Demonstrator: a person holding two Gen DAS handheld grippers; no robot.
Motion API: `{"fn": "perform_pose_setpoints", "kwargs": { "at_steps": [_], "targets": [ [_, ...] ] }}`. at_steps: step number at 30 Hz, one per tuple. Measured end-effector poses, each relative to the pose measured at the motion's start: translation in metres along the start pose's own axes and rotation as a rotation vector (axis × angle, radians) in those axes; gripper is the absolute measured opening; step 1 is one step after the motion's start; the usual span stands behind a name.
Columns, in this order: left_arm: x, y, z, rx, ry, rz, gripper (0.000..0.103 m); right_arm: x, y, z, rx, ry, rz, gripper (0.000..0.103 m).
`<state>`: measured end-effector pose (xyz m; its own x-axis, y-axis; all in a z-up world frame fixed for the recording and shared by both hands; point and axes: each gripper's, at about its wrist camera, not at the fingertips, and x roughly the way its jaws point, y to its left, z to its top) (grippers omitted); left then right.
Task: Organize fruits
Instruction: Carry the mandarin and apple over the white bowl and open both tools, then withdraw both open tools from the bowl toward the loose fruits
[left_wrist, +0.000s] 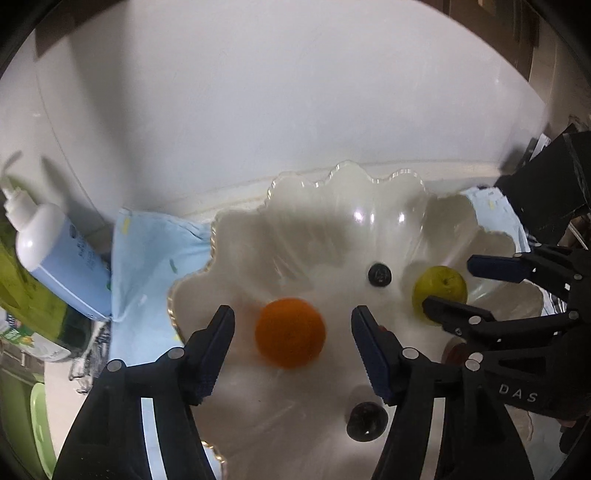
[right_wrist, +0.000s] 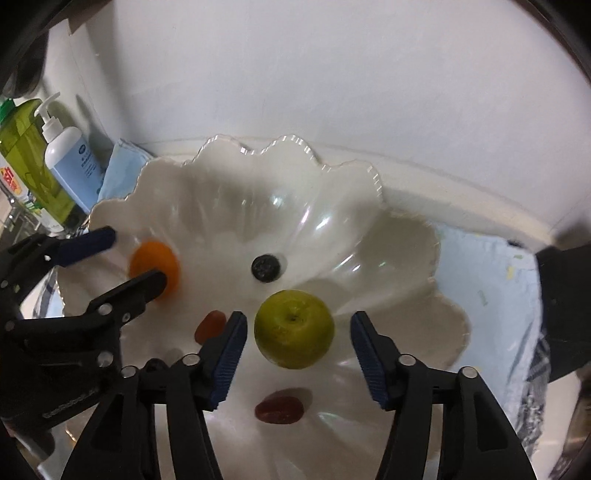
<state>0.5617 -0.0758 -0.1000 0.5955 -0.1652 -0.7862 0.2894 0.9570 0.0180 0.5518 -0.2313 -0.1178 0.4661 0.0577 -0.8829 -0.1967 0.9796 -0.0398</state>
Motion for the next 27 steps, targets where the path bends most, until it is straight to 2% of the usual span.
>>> {"fn": "perform_pose_setpoints", "kwargs": {
  "at_steps": [2, 10, 13, 27],
  "targets": [
    [-0.008, 0.001, 0.001, 0.002, -0.015, 0.014, 0.070, -0.008, 0.001, -0.001, -0.008, -0.022, -0.020, 0.060],
    [-0.046, 0.004, -0.008, 0.013, -0.085, 0.045, 0.077, -0.046, 0.003, -0.018, 0.021, -0.118, -0.040, 0.060],
    [-0.061, -0.004, -0.013, 0.020, -0.116, 0.047, 0.078, -0.061, 0.001, -0.020, 0.030, -0.152, -0.037, 0.065],
    [-0.157, -0.021, -0.050, 0.036, -0.280, 0.066, 0.081, -0.154, 0.018, -0.065, 0.056, -0.351, -0.047, 0.065]
  ]
}}
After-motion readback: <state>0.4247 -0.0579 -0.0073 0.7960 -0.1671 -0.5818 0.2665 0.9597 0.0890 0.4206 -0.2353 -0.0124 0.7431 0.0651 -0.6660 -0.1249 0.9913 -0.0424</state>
